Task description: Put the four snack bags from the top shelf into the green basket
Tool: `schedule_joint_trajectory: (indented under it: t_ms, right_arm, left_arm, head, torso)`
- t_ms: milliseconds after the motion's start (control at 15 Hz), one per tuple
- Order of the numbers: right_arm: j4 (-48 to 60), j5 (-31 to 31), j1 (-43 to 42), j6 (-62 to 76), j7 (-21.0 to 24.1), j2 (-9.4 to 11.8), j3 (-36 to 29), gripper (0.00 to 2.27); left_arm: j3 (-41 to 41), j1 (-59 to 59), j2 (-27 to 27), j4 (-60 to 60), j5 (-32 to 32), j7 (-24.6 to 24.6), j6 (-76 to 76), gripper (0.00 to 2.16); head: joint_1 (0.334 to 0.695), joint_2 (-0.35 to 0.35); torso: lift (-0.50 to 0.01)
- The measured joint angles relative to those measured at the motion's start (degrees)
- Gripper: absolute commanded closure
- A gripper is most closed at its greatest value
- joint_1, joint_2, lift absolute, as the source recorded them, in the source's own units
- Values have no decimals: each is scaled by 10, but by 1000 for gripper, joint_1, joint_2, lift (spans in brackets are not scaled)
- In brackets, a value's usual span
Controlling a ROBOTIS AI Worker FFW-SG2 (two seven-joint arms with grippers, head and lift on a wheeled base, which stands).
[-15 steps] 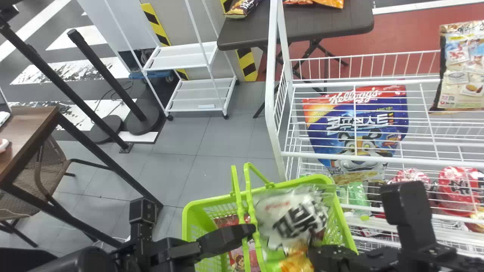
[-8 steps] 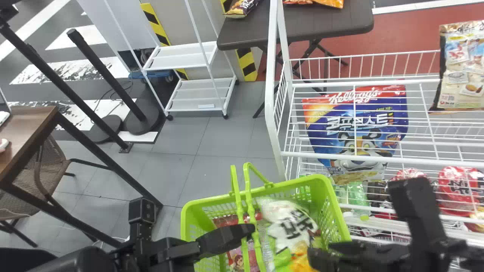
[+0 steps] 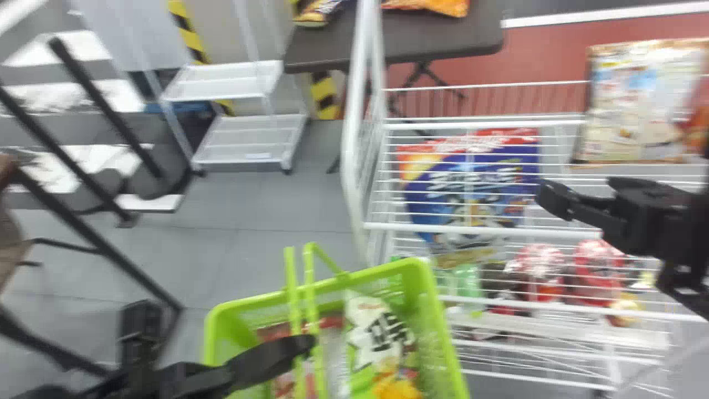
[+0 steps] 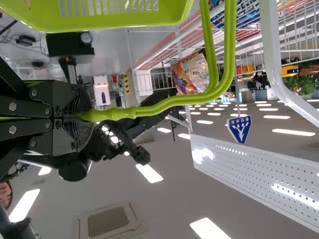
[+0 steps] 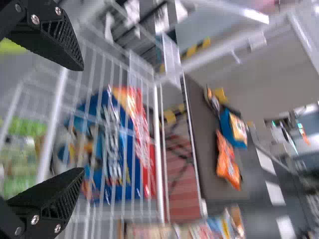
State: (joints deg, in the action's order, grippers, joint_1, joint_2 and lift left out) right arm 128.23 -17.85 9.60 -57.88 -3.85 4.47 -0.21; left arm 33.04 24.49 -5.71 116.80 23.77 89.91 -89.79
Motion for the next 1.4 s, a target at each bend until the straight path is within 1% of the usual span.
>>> schedule_joint_trajectory:
  t_ms: [67,267,400,600,667,733,800,867,933,1000,1133,1400]
  right_arm:
    - [-33,25,-21,19,6,0,-9,56]
    - [-148,82,-88,84,7,1,-31,56]
    - [-225,114,-132,137,7,2,-37,56]
    - [-334,150,-198,200,7,2,-33,87]
    - [-366,159,-216,217,7,1,-28,221]
    - [-393,167,-230,229,8,0,-21,559]
    - [-410,173,-240,233,8,-1,-16,950]
    - [-423,177,-247,233,8,-2,-13,1440]
    - [-429,179,-251,232,8,-2,-12,2003]
    - [-431,179,-252,227,8,-3,-12,2189]
    - [-429,178,-249,212,9,-5,-12,2253]
    - [-385,163,-219,210,10,-6,-19,2253]
  left_arm:
    - [0,0,0,0,0,0,0,2142]
    - [0,2,0,0,1,0,0,2142]
    - [2,5,0,0,1,0,0,2142]
    - [7,8,0,-2,1,0,0,2142]
    - [8,9,0,-3,1,0,0,2142]
    - [9,10,0,-4,1,0,0,2142]
    - [10,10,0,-6,1,0,0,2142]
    - [12,10,0,-8,1,0,0,2142]
    - [14,10,0,-10,1,0,0,2142]
    - [15,10,0,-11,1,0,0,2142]
    - [16,9,0,-13,1,0,0,2142]
    - [16,8,-2,-15,1,0,0,2142]
  head:
    - [695,46]
    - [695,-30]
    - [695,-73]
    - [695,-87]
    - [695,-84]
    - [695,-79]
    - [695,-79]
    - [695,-69]
    - [695,-66]
    - [695,-64]
    - [695,-61]
    - [695,-61]
  torso:
    - [0]
    - [0]
    - [0]
    - [0]
    - [0]
    - [0]
    - [0]
    - [0]
    - [0]
    - [0]
    - [0]
    - [0]
